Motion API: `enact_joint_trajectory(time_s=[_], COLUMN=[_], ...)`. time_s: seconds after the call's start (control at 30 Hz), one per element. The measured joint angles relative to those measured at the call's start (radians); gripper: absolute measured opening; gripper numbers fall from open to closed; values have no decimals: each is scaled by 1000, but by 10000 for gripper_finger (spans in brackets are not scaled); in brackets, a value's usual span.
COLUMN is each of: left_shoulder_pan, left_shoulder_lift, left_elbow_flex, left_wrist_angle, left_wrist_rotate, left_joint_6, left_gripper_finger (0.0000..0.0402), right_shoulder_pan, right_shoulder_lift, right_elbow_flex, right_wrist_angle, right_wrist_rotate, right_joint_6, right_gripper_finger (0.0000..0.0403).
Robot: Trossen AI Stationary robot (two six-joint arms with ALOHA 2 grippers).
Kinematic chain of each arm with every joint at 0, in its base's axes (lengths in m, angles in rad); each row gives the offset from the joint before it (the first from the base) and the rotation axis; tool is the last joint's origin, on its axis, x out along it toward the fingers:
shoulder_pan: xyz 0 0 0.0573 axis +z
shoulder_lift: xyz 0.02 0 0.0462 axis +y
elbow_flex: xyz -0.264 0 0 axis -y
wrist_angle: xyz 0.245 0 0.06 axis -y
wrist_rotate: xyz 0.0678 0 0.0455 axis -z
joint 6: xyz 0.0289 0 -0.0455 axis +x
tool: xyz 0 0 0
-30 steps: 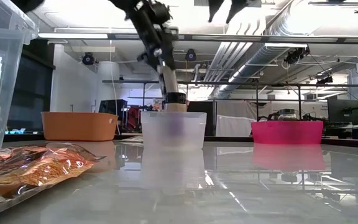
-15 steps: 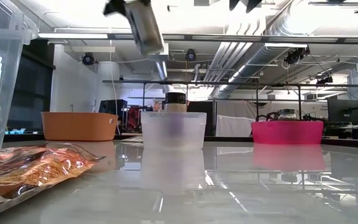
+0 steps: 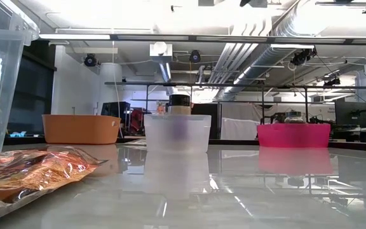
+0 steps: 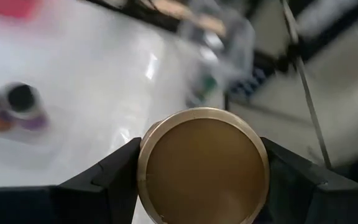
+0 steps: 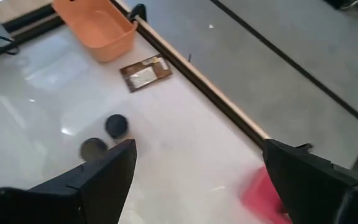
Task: Sort spices by type
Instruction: Put the gold seasoning bottle into the left transparent bin
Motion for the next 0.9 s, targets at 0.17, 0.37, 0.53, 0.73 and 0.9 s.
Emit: enact_joint_trajectory(time_s=[0.17, 0.37, 0.53, 0.73, 0.9], left_shoulder_pan=[-99, -204, -213, -234, -244], left_shoulder_lift=[23, 45, 91, 132, 112], left_elbow_flex=[0, -1, -1, -58, -229], left_wrist_angle=[-67, -302, -415, -388, -279], left_wrist_rotate=[72, 163, 168, 184, 217], left_joint_6=[-51, -80, 6, 45, 6], left_gripper_finger=[243, 243, 243, 243, 243], right_shoulder_pan=[46, 81, 93, 93, 93], right_shoulder_lift=[7, 55, 111, 144, 144], right_elbow_flex=[0, 0, 0, 0, 0], right_wrist_angle=[3, 10, 9, 8, 8], right_wrist_rotate=[0, -8, -43, -42, -23], right_joint_6=[99, 172, 174, 171, 165], right_gripper_finger=[346, 346, 346, 346, 346])
